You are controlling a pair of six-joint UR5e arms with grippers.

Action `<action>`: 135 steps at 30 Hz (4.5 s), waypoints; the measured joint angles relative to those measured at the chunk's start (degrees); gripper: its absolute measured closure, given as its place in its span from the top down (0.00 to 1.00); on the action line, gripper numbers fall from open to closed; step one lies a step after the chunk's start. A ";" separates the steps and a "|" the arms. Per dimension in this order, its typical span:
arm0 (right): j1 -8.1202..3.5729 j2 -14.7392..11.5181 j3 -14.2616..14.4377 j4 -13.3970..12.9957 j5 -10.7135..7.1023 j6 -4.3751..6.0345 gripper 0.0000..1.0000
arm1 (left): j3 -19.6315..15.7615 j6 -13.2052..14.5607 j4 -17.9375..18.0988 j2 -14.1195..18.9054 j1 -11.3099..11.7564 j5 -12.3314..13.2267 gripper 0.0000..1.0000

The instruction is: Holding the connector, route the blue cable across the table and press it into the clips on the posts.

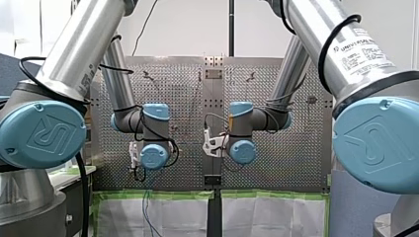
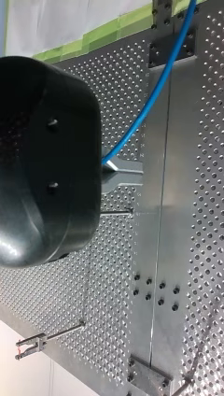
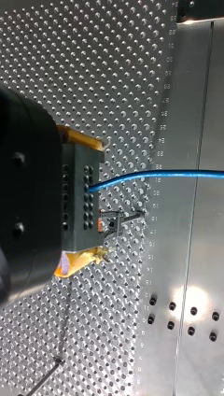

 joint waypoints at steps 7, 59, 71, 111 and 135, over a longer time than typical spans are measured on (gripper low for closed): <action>0.00 0.00 0.00 0.00 0.00 0.00 0.00 | 0.00 0.00 0.00 0.00 0.00 0.00 0.00; 0.00 0.00 0.00 0.00 0.00 0.00 0.00 | 0.00 0.00 0.00 0.00 0.00 0.00 0.00; 0.00 0.00 0.00 0.00 0.00 -0.01 0.00 | 0.00 0.00 0.00 0.00 0.00 0.00 0.00; 0.70 5.97 -0.52 3.62 0.44 -0.26 0.00 | -0.09 0.26 -0.09 0.09 -0.09 0.00 0.00; 0.70 9.49 -0.53 3.69 0.44 -0.27 0.00 | -3.23 2.96 -6.02 5.38 2.44 0.18 0.00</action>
